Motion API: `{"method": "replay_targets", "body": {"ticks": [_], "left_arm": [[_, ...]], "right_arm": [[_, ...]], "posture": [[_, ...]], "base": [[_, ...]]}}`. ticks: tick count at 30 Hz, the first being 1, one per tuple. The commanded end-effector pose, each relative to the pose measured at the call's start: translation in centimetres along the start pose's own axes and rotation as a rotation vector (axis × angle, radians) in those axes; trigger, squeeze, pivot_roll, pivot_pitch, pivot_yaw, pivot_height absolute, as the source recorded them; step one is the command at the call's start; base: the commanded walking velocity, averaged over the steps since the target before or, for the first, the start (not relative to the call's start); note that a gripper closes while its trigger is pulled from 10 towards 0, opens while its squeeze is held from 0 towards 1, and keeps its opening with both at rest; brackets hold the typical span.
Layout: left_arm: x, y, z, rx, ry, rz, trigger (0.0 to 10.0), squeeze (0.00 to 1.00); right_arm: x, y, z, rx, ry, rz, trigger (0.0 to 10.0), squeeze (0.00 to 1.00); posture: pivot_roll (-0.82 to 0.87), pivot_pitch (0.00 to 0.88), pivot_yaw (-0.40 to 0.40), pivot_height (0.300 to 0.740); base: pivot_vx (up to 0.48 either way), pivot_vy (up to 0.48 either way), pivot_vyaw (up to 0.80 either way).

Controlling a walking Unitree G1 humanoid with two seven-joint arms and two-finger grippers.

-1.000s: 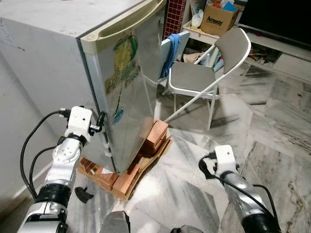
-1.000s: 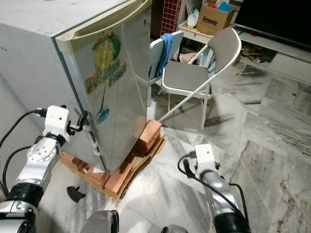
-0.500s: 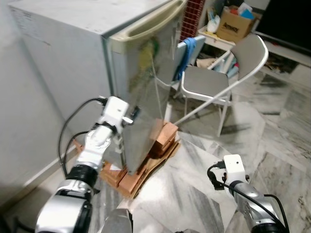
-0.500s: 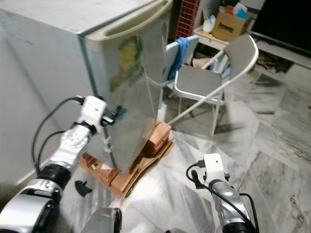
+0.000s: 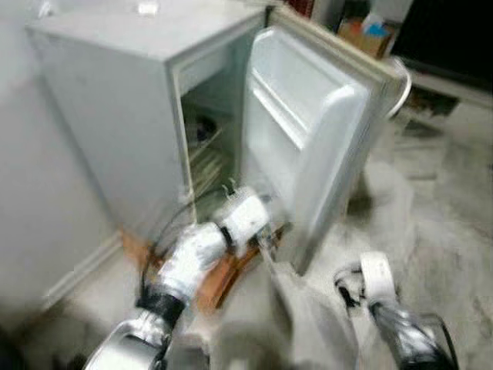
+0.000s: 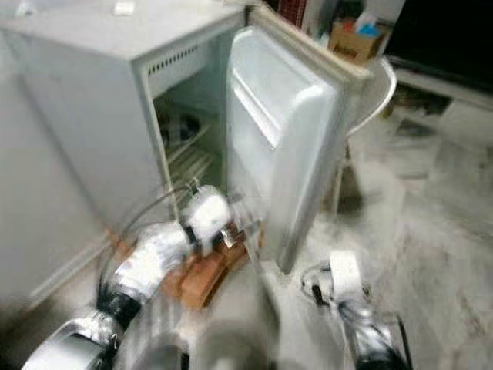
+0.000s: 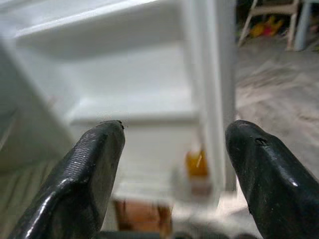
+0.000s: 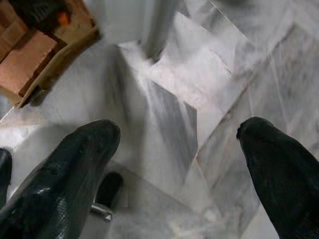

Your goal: Restocking fridge

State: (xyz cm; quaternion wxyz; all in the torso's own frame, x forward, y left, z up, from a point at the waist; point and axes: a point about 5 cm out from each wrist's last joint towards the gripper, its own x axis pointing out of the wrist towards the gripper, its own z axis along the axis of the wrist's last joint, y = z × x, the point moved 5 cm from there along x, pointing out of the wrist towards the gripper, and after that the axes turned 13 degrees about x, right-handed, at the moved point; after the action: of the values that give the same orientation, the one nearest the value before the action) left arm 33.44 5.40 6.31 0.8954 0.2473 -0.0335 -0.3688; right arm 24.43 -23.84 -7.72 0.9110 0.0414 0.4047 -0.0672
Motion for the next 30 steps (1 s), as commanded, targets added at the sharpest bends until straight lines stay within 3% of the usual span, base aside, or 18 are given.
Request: {"method": "replay_targets", "body": {"ticks": [1,5,7,11,12,14,15,16,17,19,23,30], "left_arm": [[-0.2,0.5,0.6,-0.013,-0.021,0.025,10.0,0.0],[-2.7,1.5,-1.4,-0.035,0.027,0.102,10.0,0.0],[-4.9,2.0,-2.8,-0.05,0.078,0.172,10.0,0.0],[-6.6,2.2,-3.6,-0.056,0.119,0.219,10.0,0.0],[-8.4,2.6,-4.3,-0.08,0.155,0.285,10.0,0.0],[-10.2,2.8,-4.9,-0.103,0.185,0.35,10.0,0.0],[-10.2,2.8,-4.9,-0.103,0.185,0.35,10.0,0.0],[-11.6,2.8,-5.2,-0.134,0.206,0.404,10.0,0.0],[-11.6,2.8,-5.2,-0.134,0.206,0.404,10.0,0.0],[-14.0,2.5,-5.8,-0.181,0.249,0.509,10.0,0.0],[-15.5,2.9,-5.5,-0.188,0.275,0.623,10.0,0.0],[-15.3,5.4,-4.9,-0.165,0.263,0.724,10.0,0.0]], "right_arm": [[0.2,-0.3,1.4,0.012,-0.047,-0.015,10.0,0.0],[0.3,-0.5,1.5,0.006,-0.064,-0.034,10.0,0.0],[0.4,-0.9,2.3,-0.017,-0.109,-0.051,10.0,0.0],[0.3,-0.7,3.6,-0.018,-0.174,-0.047,10.0,0.0],[0.2,0.0,5.4,-0.01,-0.252,-0.019,10.0,0.0],[-0.4,1.3,7.8,-0.005,-0.353,0.027,10.0,0.0],[-0.4,1.3,7.8,-0.005,-0.353,0.027,10.0,0.0],[-1.3,2.7,9.8,-0.013,-0.442,0.065,10.0,0.0],[-1.3,2.7,9.8,-0.013,-0.442,0.065,10.0,0.0],[-3.2,5.6,13.1,-0.042,-0.6,0.152,10.0,0.0],[-5.4,8.1,16.2,-0.075,-0.763,0.238,10.0,0.0],[-5.7,8.0,17.1,-0.055,-0.784,0.198,10.0,0.0]], "posture": [[0.15,0.0,-0.056,0.74],[0.15,0.0,-0.053,0.74],[0.16,0.0,-0.05,0.74],[0.16,0.005,-0.047,0.74],[0.17,0.008,-0.044,0.74],[0.17,0.013,-0.045,0.74],[0.17,0.013,-0.045,0.74],[0.17,0.012,-0.05,0.74],[0.17,0.012,-0.05,0.74],[0.17,0.013,-0.056,0.74],[0.17,0.001,-0.054,0.74],[0.17,0.0,-0.054,0.74]], "base": [[0.0,0.0,0.0],[0.149,-0.258,-0.4],[0.345,-0.33,-0.8],[0.348,-0.327,-0.8],[0.349,-0.326,-0.8],[0.349,-0.326,-0.8],[0.349,-0.326,-0.8],[0.356,-0.315,-0.56],[0.356,-0.315,-0.56],[0.356,-0.315,-0.4],[0.36,-0.311,-0.1],[0.426,-0.073,0.0]]}}
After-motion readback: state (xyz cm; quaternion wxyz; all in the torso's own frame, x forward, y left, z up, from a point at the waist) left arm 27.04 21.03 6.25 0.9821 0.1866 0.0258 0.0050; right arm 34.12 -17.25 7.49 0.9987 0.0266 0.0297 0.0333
